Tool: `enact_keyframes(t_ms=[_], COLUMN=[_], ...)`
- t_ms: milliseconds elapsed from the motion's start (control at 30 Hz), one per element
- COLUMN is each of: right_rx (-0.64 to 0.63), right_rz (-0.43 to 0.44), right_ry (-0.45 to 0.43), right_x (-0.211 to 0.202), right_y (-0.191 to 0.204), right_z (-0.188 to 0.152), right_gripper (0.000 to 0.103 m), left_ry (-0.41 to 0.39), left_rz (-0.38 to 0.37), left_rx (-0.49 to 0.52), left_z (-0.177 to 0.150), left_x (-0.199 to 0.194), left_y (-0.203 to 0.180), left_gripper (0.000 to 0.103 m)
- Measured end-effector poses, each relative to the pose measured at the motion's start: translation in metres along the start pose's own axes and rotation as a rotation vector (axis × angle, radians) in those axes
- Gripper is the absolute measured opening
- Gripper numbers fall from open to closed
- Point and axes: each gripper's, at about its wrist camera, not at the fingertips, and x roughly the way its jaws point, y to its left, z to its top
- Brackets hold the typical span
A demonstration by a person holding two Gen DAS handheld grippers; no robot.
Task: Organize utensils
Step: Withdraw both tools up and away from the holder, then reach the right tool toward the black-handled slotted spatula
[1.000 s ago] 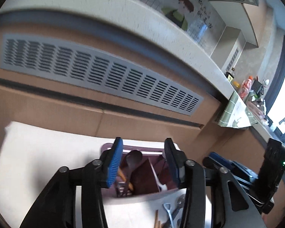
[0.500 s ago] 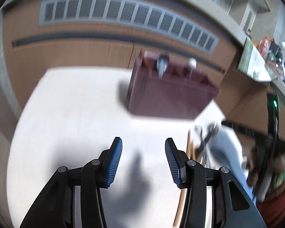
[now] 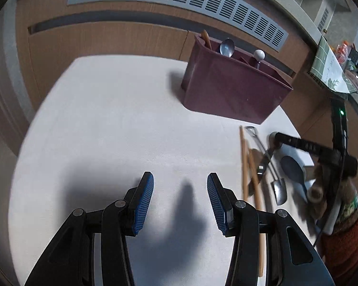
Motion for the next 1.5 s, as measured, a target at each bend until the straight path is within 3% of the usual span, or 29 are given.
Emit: enact_keyframes(t_ms=[233, 333, 367, 433, 633, 800, 867, 967, 1100, 1200, 1367, 1500], right_rx=[-0.196, -0.284, -0.307, -0.333, -0.421, -0.489, -0.455, -0.583, -0.801, -0.907, -0.915, -0.777], right_rz=[0.135, 0.198, 0.217, 0.223, 0.201, 0.026, 0.089, 0.236, 0.296, 0.298, 0.222, 0.192], right_ry=[0.051, 0.092, 0.104, 0.095, 0.061, -0.048, -0.059, 0.03, 0.083, 0.079, 0.114, 0.094], right_x=[-0.014, -0.018, -0.02, -0.027, -0.044, -0.055, -0.062, -0.059, -0.055, -0.047, -0.021, -0.011], right_y=[0.059, 0.08, 0.086, 0.091, 0.095, 0.106, 0.102, 0.126, 0.17, 0.193, 0.201, 0.184], right_z=[-0.022, -0.033, -0.037, -0.043, -0.053, -0.053, -0.045, -0.059, -0.102, -0.112, -0.098, -0.074], right_gripper=[0.009, 0.014, 0.024, 0.036, 0.036, 0.035, 0.036, 0.039, 0.038, 0.038, 0.038, 0.035], left_ry=[0.055, 0.062, 0.058, 0.047, 0.006, -0.038, -0.053, -0.063, -0.079, -0.076, -0.066, -0.057], left_rz=[-0.049, -0.05, -0.047, -0.04, -0.004, 0.046, 0.067, 0.091, 0.106, 0.118, 0.121, 0.113], left_rx=[0.03, 0.033, 0.028, 0.015, -0.046, -0.103, -0.105, -0.108, -0.1, -0.08, -0.065, -0.064], left_z=[-0.006, -0.007, -0.006, -0.005, 0.001, 0.003, 0.004, 0.004, 0.001, -0.002, -0.007, -0.008], left_x=[0.01, 0.008, 0.006, 0.002, -0.009, -0.024, -0.03, -0.036, -0.044, -0.047, -0.049, -0.045], left_y=[-0.011, -0.011, -0.009, -0.004, 0.019, 0.043, 0.049, 0.055, 0.058, 0.057, 0.058, 0.06], left_gripper=[0.048, 0.048, 0.048, 0.048, 0.048, 0.048, 0.048, 0.048, 0.048, 0.048, 0.048, 0.048])
